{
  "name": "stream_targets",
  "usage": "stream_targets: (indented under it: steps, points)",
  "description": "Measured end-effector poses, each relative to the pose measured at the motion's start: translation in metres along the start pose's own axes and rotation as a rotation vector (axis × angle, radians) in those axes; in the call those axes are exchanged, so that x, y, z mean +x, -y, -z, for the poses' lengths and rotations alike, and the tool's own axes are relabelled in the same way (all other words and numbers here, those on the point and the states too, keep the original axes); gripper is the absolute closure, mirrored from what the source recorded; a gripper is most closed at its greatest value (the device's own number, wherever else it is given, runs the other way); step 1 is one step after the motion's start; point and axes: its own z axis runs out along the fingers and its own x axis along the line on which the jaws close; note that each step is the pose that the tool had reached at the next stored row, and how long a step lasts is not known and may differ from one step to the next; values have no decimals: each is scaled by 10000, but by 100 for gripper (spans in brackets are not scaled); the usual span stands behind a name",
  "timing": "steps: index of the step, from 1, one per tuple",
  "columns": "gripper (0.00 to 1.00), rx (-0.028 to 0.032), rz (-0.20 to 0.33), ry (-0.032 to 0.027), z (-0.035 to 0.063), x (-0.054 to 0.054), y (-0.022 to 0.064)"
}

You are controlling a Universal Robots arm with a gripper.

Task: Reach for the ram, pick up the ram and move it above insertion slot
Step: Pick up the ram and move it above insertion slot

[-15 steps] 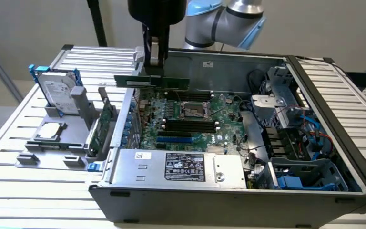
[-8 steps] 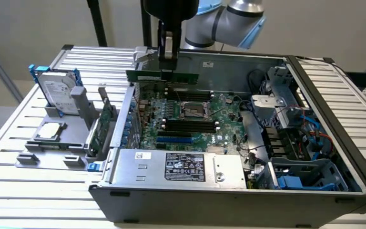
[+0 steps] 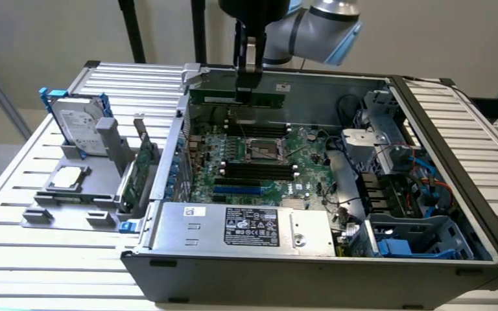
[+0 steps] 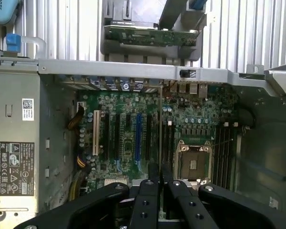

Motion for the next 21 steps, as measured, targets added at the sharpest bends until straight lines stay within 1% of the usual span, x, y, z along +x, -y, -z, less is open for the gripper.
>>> stream_targets:
  steps: [5, 9, 17, 21]
  points:
    - [87, 2, -20, -2, -6, -54, 138]
    - [87, 7, -85, 0, -19, -89, 218]
    - [87, 30, -249, -10, -66, -134, 253]
    - [87, 56, -256, -13, -87, -153, 260]
